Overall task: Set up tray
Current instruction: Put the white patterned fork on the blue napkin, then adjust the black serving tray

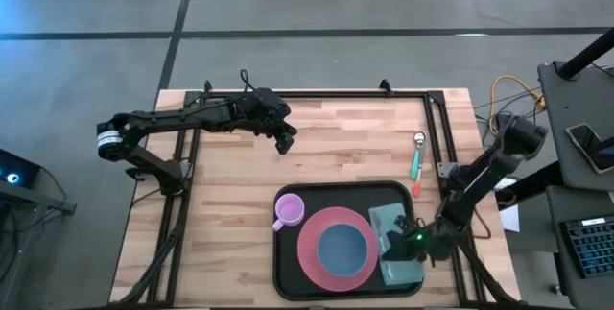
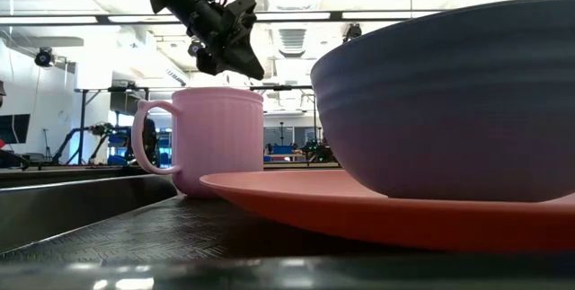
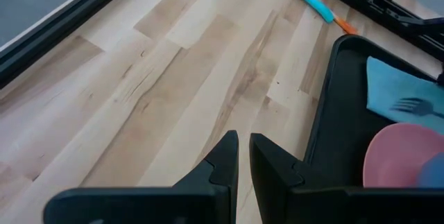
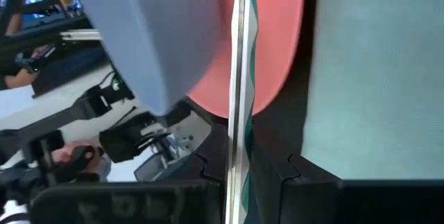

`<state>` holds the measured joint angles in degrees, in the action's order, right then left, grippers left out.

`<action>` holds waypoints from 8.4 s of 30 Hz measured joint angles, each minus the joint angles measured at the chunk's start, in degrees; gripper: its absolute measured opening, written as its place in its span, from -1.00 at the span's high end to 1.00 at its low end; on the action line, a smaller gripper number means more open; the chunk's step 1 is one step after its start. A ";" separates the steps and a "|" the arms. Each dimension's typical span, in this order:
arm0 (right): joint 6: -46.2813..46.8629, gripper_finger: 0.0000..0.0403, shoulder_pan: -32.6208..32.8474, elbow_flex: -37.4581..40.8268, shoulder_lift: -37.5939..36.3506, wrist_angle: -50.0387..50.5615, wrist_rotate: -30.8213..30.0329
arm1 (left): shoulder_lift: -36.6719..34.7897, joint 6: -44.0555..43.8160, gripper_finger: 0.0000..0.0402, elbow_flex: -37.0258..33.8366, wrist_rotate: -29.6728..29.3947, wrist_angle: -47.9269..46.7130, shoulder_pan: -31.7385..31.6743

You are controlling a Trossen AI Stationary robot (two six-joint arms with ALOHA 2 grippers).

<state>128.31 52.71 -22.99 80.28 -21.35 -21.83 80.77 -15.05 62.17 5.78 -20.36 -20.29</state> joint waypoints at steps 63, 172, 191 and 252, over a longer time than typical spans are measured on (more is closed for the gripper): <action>2.50 0.32 -2.08 -8.38 2.01 25.02 13.38 | 0.17 -0.50 0.91 -2.21 0.02 0.09 0.02; -19.40 0.73 -24.85 -13.04 -11.93 56.69 -5.15 | -0.04 -2.66 0.91 -2.49 0.26 0.87 0.02; -28.21 0.74 -28.87 -12.92 -12.43 83.33 33.15 | -0.11 -2.94 0.91 -3.20 0.24 0.41 0.02; -43.87 0.79 -39.43 -15.91 -0.67 65.45 34.69 | -33.17 -47.52 0.97 -34.34 0.07 -14.15 24.02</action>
<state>84.44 13.28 -38.89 79.61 44.10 12.86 47.61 -62.57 27.83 5.85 -34.51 3.73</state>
